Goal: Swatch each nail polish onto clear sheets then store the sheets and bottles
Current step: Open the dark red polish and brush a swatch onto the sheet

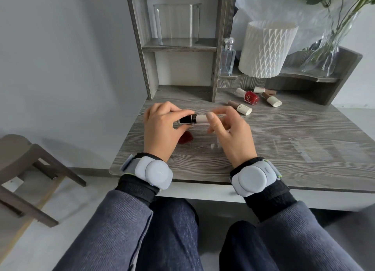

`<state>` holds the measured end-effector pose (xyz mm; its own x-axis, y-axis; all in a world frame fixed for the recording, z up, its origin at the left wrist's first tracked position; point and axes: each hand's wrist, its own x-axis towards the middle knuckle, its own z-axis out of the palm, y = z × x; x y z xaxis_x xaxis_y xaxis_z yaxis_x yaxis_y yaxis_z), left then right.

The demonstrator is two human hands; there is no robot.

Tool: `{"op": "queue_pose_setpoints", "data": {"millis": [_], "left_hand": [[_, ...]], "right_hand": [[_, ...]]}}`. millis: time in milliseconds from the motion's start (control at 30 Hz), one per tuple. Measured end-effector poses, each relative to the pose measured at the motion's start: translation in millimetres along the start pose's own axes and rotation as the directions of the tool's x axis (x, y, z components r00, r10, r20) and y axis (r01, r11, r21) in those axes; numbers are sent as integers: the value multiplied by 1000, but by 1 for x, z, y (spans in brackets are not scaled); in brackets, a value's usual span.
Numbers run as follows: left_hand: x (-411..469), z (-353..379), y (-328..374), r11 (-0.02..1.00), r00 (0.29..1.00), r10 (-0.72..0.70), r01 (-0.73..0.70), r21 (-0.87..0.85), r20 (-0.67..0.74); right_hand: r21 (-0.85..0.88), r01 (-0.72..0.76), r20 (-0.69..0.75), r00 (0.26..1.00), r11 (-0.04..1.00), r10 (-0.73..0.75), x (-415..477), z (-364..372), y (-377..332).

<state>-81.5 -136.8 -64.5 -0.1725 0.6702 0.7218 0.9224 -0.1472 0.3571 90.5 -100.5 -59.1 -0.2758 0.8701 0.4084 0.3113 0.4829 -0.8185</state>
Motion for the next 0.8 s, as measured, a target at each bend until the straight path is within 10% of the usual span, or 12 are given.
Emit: {"op": "queue_pose_setpoints", "data": {"millis": [800], "left_hand": [[-1,4,-1,999,999,-29,29,15,39]], "right_hand": [[-109,-16,15,1000,994,18,1,2,3]]}}
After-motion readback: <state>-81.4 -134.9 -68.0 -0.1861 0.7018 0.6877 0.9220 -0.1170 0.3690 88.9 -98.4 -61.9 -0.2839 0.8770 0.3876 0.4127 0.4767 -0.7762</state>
